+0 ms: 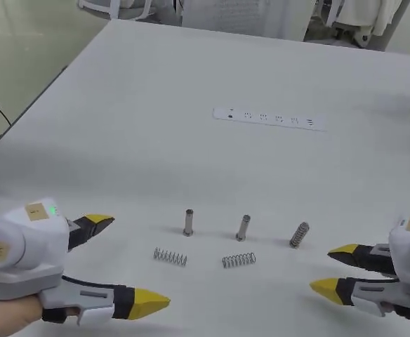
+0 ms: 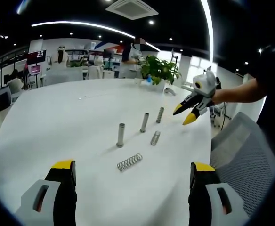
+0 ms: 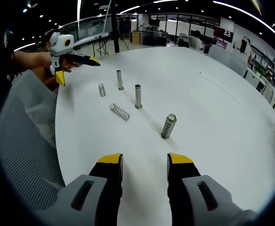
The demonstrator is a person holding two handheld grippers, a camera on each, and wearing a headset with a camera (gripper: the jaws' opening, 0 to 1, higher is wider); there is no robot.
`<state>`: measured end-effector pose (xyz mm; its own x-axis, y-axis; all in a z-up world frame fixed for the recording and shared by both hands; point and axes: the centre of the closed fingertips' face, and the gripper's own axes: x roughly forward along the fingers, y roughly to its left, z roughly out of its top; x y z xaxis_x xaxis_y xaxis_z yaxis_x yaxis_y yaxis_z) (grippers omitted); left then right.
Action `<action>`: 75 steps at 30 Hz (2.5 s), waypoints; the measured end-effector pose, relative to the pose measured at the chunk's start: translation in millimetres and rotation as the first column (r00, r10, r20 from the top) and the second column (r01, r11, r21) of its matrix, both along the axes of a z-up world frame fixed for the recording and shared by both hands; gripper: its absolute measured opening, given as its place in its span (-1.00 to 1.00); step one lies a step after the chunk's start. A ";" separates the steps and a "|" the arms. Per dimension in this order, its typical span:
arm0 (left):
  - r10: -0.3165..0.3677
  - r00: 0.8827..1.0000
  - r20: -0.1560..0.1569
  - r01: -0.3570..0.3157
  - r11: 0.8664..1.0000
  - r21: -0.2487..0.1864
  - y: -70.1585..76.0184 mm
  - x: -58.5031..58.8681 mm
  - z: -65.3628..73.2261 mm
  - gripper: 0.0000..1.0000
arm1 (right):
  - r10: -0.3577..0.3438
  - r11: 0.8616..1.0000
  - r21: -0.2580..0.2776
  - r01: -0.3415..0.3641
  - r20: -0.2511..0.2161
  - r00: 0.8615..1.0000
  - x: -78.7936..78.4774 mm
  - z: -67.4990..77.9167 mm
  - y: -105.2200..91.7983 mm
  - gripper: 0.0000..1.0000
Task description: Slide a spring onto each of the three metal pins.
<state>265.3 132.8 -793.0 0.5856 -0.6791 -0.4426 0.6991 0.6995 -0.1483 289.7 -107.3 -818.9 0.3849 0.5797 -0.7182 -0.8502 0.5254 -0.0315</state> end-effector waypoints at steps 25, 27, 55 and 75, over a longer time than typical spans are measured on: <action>-0.029 0.999 -0.014 0.029 1.000 0.002 -5.4 -9.6 -3.2 0.96 | 0.254 0.965 -0.073 -0.250 0.047 0.966 -8.4 7.5 50.6 -0.32; -0.028 0.999 -0.014 0.028 1.000 0.001 -5.4 -10.1 -3.4 0.96 | 0.280 0.958 -0.088 -0.275 0.055 0.958 -8.3 8.0 56.8 -0.35; -0.013 1.000 -0.003 0.013 1.000 -0.012 -1.3 -9.2 -0.4 0.95 | 0.471 0.866 -0.200 -0.458 0.019 0.882 1.9 -13.6 113.1 -0.52; -0.001 1.000 0.001 0.001 1.000 -0.002 4.3 -11.1 1.4 0.94 | 0.521 0.805 -0.295 -0.515 -0.063 0.851 7.5 -37.7 109.8 -0.77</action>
